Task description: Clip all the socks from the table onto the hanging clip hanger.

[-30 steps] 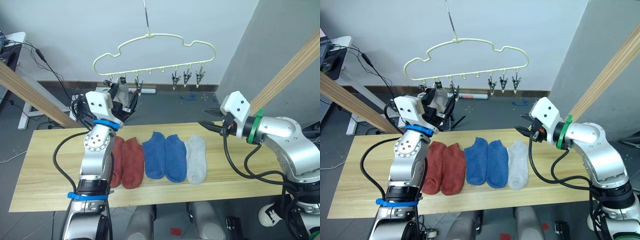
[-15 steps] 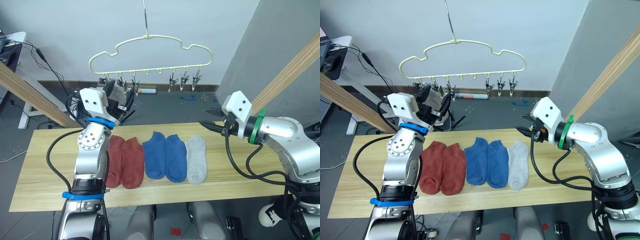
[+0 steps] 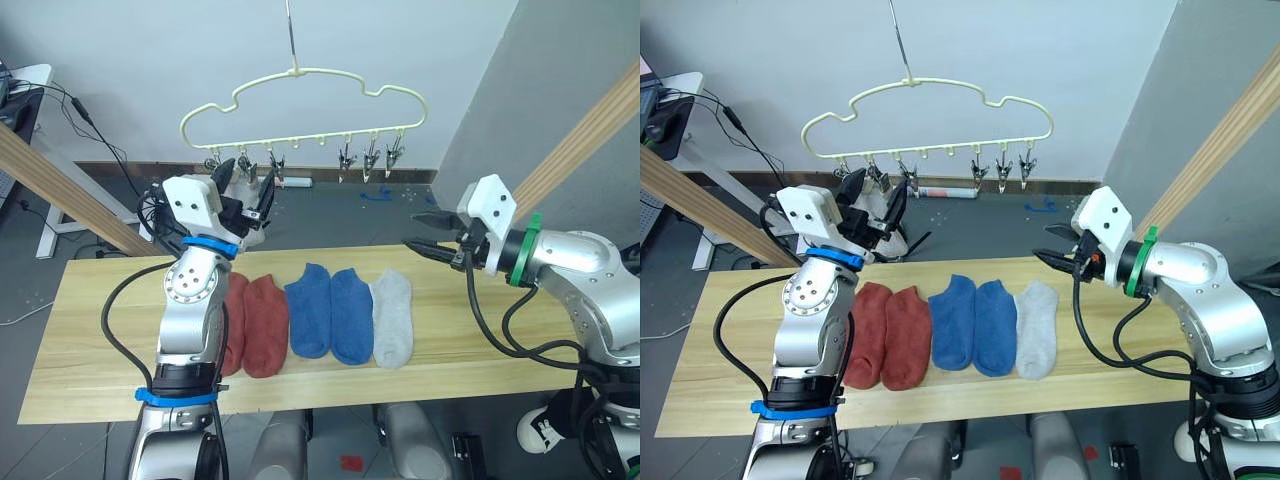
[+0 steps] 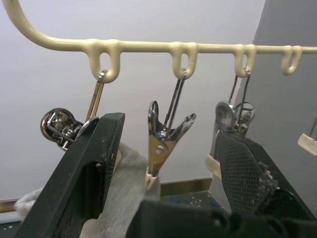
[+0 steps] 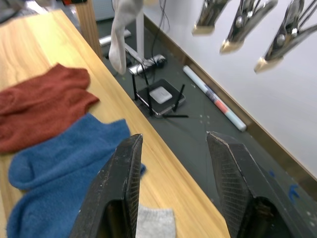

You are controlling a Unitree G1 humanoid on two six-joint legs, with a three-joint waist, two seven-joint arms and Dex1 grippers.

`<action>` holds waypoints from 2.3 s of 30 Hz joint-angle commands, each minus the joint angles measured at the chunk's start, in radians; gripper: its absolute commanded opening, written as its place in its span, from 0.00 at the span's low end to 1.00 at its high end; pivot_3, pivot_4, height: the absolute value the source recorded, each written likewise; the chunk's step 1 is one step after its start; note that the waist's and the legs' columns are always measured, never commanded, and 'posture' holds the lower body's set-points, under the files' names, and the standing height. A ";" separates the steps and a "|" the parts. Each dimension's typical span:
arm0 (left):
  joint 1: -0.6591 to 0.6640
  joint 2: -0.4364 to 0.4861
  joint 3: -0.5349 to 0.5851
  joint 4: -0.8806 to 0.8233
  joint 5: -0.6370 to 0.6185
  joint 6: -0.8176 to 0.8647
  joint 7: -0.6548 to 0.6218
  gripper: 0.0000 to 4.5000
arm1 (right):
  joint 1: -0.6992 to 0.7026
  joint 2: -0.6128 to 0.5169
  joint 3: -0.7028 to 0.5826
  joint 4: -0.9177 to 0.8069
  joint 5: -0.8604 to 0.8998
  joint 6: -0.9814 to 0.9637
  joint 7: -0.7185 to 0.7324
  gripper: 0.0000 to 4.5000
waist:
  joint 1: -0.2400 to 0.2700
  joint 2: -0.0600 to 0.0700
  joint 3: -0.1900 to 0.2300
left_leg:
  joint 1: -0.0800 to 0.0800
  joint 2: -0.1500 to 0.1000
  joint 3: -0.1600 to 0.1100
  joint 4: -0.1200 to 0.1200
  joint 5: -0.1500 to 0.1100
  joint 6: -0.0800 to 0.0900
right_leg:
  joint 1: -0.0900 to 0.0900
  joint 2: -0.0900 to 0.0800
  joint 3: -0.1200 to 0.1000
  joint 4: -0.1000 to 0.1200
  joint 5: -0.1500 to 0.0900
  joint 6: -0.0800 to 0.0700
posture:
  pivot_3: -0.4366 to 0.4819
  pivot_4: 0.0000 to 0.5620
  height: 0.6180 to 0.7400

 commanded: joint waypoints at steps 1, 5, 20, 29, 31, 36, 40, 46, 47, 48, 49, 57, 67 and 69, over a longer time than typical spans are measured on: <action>0.009 -0.009 0.005 -0.057 0.002 -0.007 0.021 0.55 | -0.014 -0.017 -0.043 -0.032 0.048 -0.034 0.030 0.48 | 0.000 0.000 0.000 | 0.000 0.000 0.000 0.000 0.000 0.000 | 0.000 0.000 0.000 0.000 0.000 0.000 | 0.35 0.62 1.00; 0.010 -0.016 0.008 -0.064 0.001 -0.002 0.036 0.43 | -0.025 -0.024 -0.038 -0.018 0.060 -0.050 0.043 0.48 | 0.000 0.000 0.000 | 0.000 0.000 0.000 0.000 0.000 0.000 | 0.000 0.000 0.000 0.000 0.000 0.000 | 0.35 0.62 1.00; -0.009 -0.024 0.018 -0.075 -0.002 0.004 0.073 0.43 | -0.118 0.056 0.021 0.069 0.078 -0.120 0.064 0.48 | 0.002 0.000 0.000 | 0.000 0.000 0.000 0.000 0.000 0.000 | 0.000 0.000 0.000 0.000 0.000 0.000 | 0.37 0.62 1.00; -0.024 -0.041 0.014 -0.089 -0.026 0.021 0.069 0.43 | -0.103 0.045 0.022 0.071 0.076 -0.128 0.066 0.48 | 0.003 -0.001 0.000 | 0.000 0.000 0.000 0.000 0.000 0.000 | 0.000 0.000 0.000 0.000 0.000 0.000 | 0.37 0.62 1.00; -0.030 -0.046 0.015 -0.086 -0.030 0.024 0.070 0.43 | -0.099 0.043 0.020 0.067 0.077 -0.125 0.064 0.48 | 0.003 -0.001 0.000 | 0.000 0.000 0.000 0.000 0.000 0.000 | 0.000 0.000 0.000 0.000 0.000 0.000 | 0.37 0.62 1.00; -0.035 -0.046 0.016 -0.081 -0.030 0.026 0.073 0.43 | -0.094 0.039 0.018 0.063 0.079 -0.122 0.063 0.48 | 0.003 -0.001 0.000 | 0.000 0.000 0.000 0.000 0.000 0.000 | 0.000 0.000 0.000 0.000 0.000 0.000 | 0.37 0.62 1.00; -0.039 -0.048 0.016 -0.074 -0.034 0.025 0.069 0.43 | -0.092 0.037 0.018 0.063 0.079 -0.121 0.060 0.48 | 0.003 -0.001 0.000 | 0.000 0.000 0.000 0.000 0.000 0.000 | 0.000 0.000 0.000 0.000 0.000 0.000 | 0.37 0.62 1.00; -0.039 -0.054 0.012 -0.067 -0.046 0.023 0.058 0.13 | -0.087 0.036 0.015 0.055 0.084 -0.115 0.056 0.48 | 0.003 -0.001 0.000 | 0.000 0.000 0.000 0.000 0.000 0.000 | 0.000 0.000 0.000 0.000 0.000 0.000 | 0.37 0.61 1.00; -0.038 -0.053 0.011 -0.067 -0.047 0.022 0.058 0.09 | -0.083 0.035 0.014 0.051 0.086 -0.112 0.055 0.48 | 0.003 -0.001 0.000 | 0.000 0.000 0.000 0.000 0.000 0.000 | 0.000 0.000 0.000 0.000 0.000 0.000 | 0.37 0.61 1.00; -0.038 -0.052 0.011 -0.067 -0.047 0.022 0.059 0.07 | -0.076 0.033 0.012 0.044 0.087 -0.109 0.054 0.48 | 0.003 -0.001 0.000 | 0.000 0.000 0.000 0.000 0.000 0.000 | 0.000 0.000 0.000 0.000 0.000 0.000 | 0.37 0.61 1.00; -0.038 -0.051 0.012 -0.068 -0.047 0.023 0.059 0.03 | -0.070 0.031 0.011 0.039 0.089 -0.106 0.053 0.48 | 0.003 -0.001 0.000 | 0.000 0.000 0.000 0.000 0.000 0.000 | 0.000 0.000 0.000 0.000 0.000 0.000 | 0.37 0.62 1.00; -0.029 -0.016 0.028 -0.086 -0.050 0.046 0.054 0.00 | 0.208 0.003 0.117 -0.054 -0.106 -0.167 -0.072 0.75 | 0.007 -0.001 0.000 | 0.000 0.000 0.000 0.000 0.000 0.000 | 0.000 0.000 0.000 0.000 0.000 0.000 | 0.37 0.62 1.00; -0.022 0.007 0.028 -0.095 -0.067 0.085 0.029 0.00 | 0.205 0.143 0.239 0.316 -0.361 -0.309 -0.258 0.98 | 0.000 -0.001 0.001 | 0.001 0.000 0.002 0.010 0.001 0.001 | 0.001 0.001 0.001 0.007 0.004 0.003 | 0.38 0.62 1.00; -0.022 0.011 0.028 -0.097 -0.069 0.090 0.026 0.00 | 0.178 0.183 0.247 0.379 -0.383 -0.318 -0.283 0.98 | -0.001 -0.001 0.001 | 0.001 0.000 0.003 0.010 0.001 0.001 | 0.001 0.002 0.003 0.007 0.005 0.003 | 0.38 0.62 1.00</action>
